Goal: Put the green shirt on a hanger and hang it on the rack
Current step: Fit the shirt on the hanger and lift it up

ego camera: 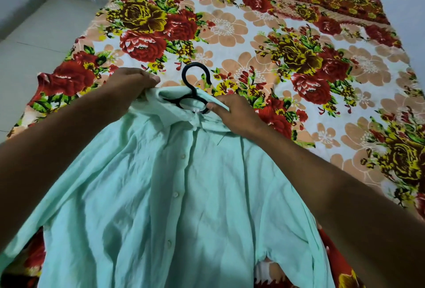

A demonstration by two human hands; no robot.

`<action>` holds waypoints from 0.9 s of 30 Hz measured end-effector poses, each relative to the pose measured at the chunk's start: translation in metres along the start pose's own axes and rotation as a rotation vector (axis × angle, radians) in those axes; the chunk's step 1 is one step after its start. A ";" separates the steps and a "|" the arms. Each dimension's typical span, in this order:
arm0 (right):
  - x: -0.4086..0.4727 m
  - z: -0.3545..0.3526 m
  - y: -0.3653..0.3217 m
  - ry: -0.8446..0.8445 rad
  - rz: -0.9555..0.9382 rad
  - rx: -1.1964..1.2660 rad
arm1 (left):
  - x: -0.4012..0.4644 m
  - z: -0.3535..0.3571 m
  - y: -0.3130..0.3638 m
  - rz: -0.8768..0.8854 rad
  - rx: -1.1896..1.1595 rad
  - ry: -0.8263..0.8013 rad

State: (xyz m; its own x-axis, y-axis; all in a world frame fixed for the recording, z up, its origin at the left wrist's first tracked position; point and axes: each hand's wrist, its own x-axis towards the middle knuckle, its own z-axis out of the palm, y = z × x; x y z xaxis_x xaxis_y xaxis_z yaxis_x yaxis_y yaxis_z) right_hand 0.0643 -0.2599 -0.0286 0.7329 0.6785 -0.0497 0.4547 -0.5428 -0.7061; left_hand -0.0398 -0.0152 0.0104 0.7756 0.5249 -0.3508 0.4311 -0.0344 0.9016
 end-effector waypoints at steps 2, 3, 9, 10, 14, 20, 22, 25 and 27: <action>0.000 0.003 -0.002 0.002 -0.009 0.003 | -0.001 -0.007 -0.001 0.001 0.299 0.070; 0.000 0.005 -0.002 0.002 -0.016 -0.003 | -0.002 -0.008 -0.004 0.036 0.494 0.137; -0.001 0.005 -0.004 0.005 -0.014 -0.010 | -0.030 0.021 -0.003 0.733 0.740 0.248; -0.002 0.004 -0.003 0.000 -0.020 -0.013 | -0.034 0.026 -0.001 0.795 0.747 0.148; -0.007 0.001 0.001 0.015 -0.036 0.013 | -0.031 0.026 0.000 0.743 1.012 0.025; -0.008 0.000 0.002 0.026 -0.048 -0.098 | -0.017 0.006 -0.005 0.687 0.971 -0.051; -0.011 0.002 0.001 0.064 -0.093 -0.204 | -0.013 0.008 -0.007 0.650 0.959 -0.128; -0.012 0.005 -0.007 0.100 -0.136 -0.214 | -0.010 0.009 -0.012 0.628 0.923 -0.194; -0.006 0.007 -0.015 0.078 -0.093 -0.111 | -0.010 0.005 -0.014 0.583 0.846 -0.266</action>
State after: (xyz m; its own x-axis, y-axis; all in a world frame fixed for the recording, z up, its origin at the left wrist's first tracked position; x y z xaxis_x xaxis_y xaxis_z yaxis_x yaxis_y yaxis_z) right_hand 0.0499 -0.2524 -0.0226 0.7202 0.6903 0.0698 0.5721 -0.5340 -0.6225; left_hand -0.0510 -0.0246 0.0001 0.9977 0.0366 -0.0575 0.0611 -0.8551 0.5149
